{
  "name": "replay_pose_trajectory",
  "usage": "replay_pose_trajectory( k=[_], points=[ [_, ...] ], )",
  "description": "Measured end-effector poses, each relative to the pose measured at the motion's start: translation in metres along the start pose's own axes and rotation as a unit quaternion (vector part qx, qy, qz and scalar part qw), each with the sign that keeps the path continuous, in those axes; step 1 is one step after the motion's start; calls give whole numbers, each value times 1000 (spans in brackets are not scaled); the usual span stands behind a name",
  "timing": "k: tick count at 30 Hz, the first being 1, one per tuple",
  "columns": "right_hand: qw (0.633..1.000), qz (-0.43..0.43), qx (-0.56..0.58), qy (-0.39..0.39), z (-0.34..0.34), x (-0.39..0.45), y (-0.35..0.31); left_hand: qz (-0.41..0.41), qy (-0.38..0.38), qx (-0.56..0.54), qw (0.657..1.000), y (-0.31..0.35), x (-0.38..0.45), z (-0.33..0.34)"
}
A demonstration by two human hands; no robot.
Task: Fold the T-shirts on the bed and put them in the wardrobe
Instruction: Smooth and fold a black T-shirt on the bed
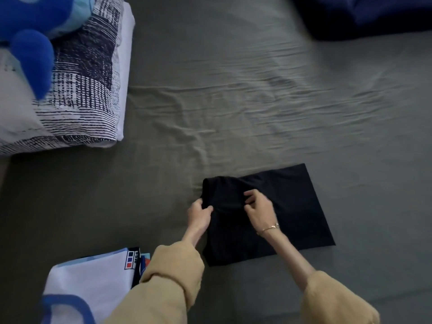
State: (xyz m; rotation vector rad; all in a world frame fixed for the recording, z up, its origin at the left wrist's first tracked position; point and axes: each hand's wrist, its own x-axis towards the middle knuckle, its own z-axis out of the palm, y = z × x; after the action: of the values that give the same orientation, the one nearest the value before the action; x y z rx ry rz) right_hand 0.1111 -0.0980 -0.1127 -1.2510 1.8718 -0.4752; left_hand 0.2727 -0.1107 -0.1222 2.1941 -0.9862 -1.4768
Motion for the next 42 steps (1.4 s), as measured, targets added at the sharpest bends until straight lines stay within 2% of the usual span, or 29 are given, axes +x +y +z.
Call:
replay_pose_trajectory(
  k=[2,4,8,12,18,21,23,25,29,33,38,42],
  points=[
    [997,28,-34,71,-21,10,12,17,17,35,999,-2,2,-2],
    [990,58,-76,107,-42,20,25,30,27,50,998,-1,1,-2],
    [979,105,-115,133,-71,32,44,32,79,51,995,3,-2,3],
    [958,198,-118,167,-92,36,61,29,87,66,994,10,-8,10],
    [954,268,-86,100,-108,39,74,-8,59,135,989,12,-1,11],
    [965,238,-88,65,-108,39,74,-1,109,170,979,12,-5,12],
    [970,216,-86,77,-104,35,70,-10,143,167,975,12,-12,15],
    [972,202,-73,96,-100,30,64,-27,141,154,978,15,-18,18],
    [983,137,-47,114,-86,17,36,-44,95,133,986,11,-9,12],
    [991,86,-47,93,-65,-1,-2,-38,30,96,994,0,3,0],
    [997,39,-56,36,-25,-18,-44,-76,-53,12,996,-6,12,-12],
    [994,17,-105,-29,9,-29,-59,-105,-102,-42,988,-3,8,-25]
  ],
)
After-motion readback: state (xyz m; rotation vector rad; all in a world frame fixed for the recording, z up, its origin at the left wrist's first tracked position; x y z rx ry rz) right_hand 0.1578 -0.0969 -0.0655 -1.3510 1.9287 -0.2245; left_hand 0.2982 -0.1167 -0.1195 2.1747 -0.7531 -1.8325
